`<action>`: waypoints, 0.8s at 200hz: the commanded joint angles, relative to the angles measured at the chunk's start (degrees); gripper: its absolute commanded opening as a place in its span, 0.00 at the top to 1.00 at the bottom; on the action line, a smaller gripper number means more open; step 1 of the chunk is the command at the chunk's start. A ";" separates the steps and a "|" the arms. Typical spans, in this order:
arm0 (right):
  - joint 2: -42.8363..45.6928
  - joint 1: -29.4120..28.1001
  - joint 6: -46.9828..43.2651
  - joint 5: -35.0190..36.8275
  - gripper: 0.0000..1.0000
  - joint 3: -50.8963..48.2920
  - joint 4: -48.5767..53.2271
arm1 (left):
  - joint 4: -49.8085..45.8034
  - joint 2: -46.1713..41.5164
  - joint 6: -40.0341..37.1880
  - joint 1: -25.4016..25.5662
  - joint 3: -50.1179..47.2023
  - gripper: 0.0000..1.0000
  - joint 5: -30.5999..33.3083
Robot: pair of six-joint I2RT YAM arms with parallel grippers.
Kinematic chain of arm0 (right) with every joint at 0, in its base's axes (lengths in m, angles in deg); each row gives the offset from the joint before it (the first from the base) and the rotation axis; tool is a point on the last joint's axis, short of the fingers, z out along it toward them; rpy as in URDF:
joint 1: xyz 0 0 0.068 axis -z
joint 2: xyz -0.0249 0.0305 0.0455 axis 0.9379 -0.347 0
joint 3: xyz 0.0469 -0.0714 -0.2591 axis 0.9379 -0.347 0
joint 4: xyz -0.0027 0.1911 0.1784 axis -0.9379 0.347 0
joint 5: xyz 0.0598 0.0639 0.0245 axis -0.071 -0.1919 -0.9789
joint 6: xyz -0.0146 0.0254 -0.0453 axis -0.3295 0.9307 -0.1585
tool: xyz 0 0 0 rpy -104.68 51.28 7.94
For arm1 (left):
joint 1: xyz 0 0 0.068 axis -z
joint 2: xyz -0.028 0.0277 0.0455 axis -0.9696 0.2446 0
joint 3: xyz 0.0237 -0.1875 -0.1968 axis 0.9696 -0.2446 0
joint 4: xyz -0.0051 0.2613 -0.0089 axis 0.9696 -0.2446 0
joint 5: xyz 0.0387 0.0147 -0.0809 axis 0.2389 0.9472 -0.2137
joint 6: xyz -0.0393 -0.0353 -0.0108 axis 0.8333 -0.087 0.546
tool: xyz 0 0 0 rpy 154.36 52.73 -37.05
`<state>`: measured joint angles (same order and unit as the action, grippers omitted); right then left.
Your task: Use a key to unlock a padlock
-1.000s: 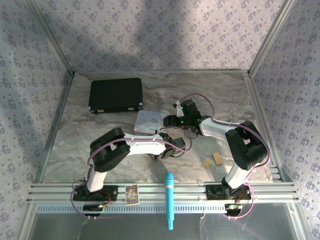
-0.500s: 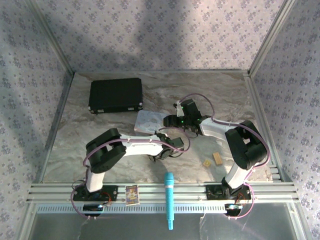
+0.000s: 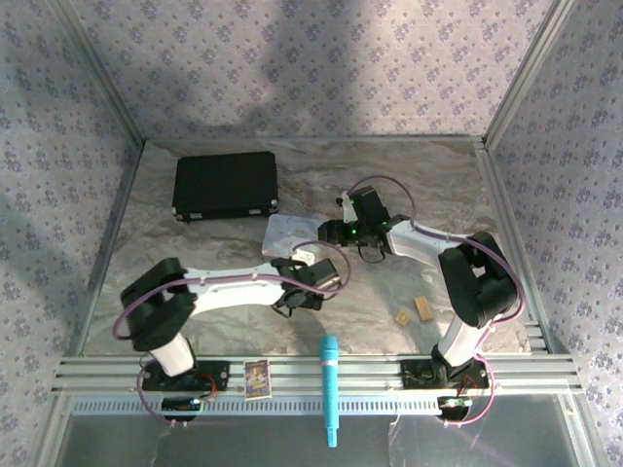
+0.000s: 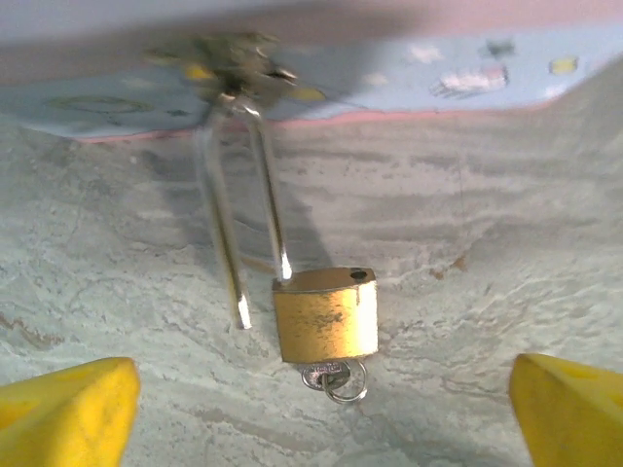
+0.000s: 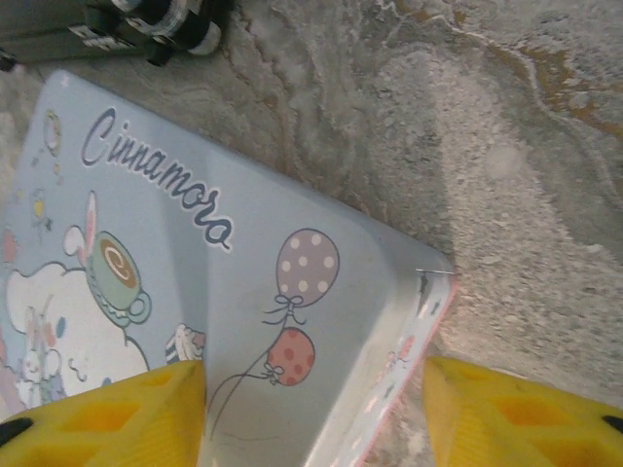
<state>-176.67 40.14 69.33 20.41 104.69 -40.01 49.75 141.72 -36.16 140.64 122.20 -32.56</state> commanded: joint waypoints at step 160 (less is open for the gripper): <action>21.97 -20.19 8.63 13.67 0.16 -11.97 0.83 | 19.61 -39.84 -4.90 -30.02 -22.79 0.01 -31.51</action>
<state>-153.92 24.95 72.65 29.11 95.49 -34.20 67.58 102.81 -39.64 113.86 99.36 -57.32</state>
